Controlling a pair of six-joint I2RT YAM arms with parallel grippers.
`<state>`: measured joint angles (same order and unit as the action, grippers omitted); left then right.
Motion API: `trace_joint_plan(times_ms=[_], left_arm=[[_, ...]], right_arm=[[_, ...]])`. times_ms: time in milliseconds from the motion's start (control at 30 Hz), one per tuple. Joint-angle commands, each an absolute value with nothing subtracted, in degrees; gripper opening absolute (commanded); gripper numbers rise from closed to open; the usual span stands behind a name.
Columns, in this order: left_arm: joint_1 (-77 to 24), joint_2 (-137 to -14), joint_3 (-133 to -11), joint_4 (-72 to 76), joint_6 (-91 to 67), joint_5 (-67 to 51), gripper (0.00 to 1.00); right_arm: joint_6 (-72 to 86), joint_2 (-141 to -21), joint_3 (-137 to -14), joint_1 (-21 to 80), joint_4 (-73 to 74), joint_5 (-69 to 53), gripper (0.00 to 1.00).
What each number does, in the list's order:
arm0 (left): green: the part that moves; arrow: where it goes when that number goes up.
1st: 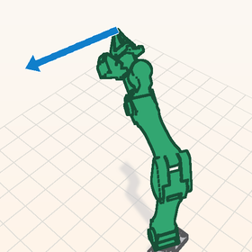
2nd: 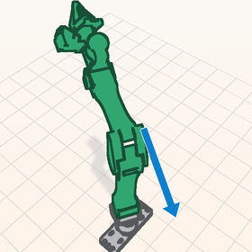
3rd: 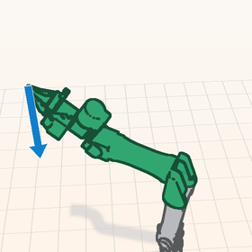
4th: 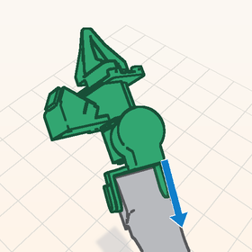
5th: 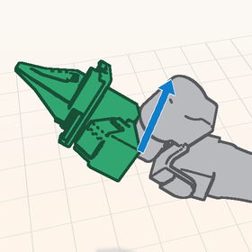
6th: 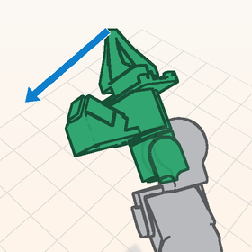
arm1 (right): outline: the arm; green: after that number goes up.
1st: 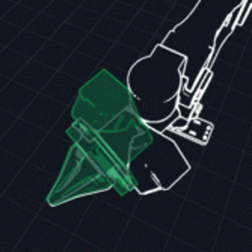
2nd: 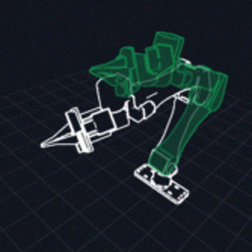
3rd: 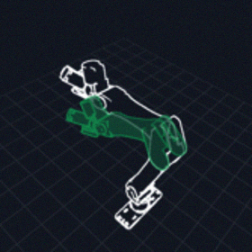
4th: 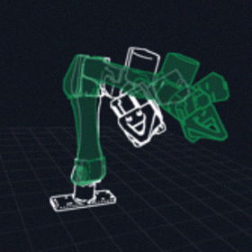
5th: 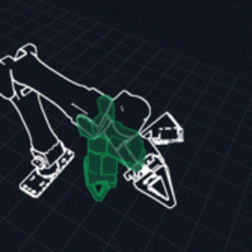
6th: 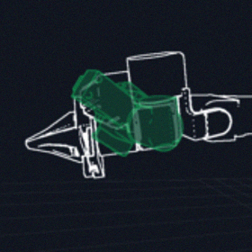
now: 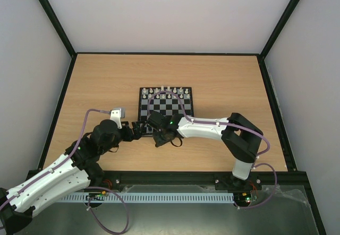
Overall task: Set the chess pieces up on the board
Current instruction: Pick up the chess piece at the center of the board.
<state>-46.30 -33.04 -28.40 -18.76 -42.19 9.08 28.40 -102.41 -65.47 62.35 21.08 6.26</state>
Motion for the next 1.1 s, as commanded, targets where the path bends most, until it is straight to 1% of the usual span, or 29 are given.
trace_joint_plan(times_ms=[0, 167, 567, 1067], left_arm=[[-46.02, -33.05, -27.86, -19.04, -41.92, 9.84, 0.99], [-46.13, -33.13, -27.89, -19.00, -42.01, 9.93, 0.99], [-46.14, -33.11, -27.79, -19.16, -42.06, 9.93, 0.99], [-46.06, -34.77, -27.88, -18.32, -41.97, 9.69, 0.99]], right_arm=[[27.75, -103.50, -67.27, 62.75, 22.33, 6.68, 0.25], [27.54, -103.89, -67.41, 62.75, 22.23, 6.60, 0.23], [27.86, -102.80, -65.99, 62.75, 22.12, 6.59, 0.12], [29.84, -96.38, -60.23, 62.75, 23.36, 8.07, 0.11]])
